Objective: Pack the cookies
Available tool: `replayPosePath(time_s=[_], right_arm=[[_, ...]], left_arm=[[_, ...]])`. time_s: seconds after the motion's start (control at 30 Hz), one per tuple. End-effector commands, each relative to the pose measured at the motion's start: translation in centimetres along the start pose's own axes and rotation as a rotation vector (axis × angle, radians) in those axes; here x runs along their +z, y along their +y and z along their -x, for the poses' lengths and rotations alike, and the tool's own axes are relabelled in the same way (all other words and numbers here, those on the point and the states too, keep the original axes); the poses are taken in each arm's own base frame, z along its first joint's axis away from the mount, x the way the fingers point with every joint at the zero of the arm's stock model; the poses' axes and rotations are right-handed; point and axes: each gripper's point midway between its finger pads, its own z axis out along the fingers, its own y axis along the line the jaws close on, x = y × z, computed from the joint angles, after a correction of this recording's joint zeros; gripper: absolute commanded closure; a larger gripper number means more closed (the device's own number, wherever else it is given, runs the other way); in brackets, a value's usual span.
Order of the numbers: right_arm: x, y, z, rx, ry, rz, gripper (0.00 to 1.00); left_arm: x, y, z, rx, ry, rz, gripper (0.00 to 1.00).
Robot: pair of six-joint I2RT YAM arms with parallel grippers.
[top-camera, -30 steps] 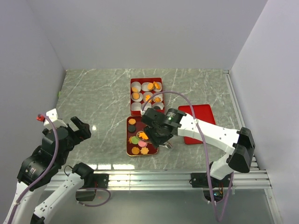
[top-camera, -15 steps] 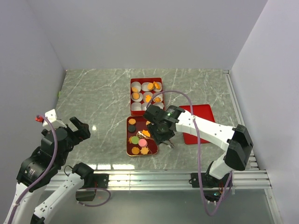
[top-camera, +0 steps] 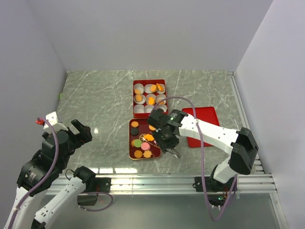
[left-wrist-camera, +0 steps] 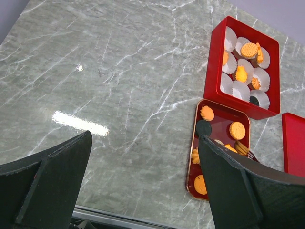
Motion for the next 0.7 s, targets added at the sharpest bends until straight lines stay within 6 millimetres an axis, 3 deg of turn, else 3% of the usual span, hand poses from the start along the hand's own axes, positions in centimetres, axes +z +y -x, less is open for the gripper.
replayPosePath(time_s=[0.0, 0.33, 0.53, 0.67], right_arm=[[-0.2, 0.9, -0.2, -0.004, -0.001, 0.047, 0.52], [-0.1, 1.0, 0.4, -0.005, 0.012, 0.06, 0.63], [-2.9, -0.1, 3.1, 0.027, -0.067, 0.029, 0.64], [-5.4, -1.3, 6.3, 0.064, -0.162, -0.001, 0.66]], left_arm=[[-0.7, 0.0, 1.2, -0.04, -0.038, -0.011, 0.01], [-0.8, 0.1, 1.2, -0.043, -0.041, -0.004, 0.01], [-0.8, 0.1, 1.2, -0.046, -0.042, -0.007, 0.0], [-0.7, 0.1, 1.2, -0.043, -0.04, -0.005, 0.01]])
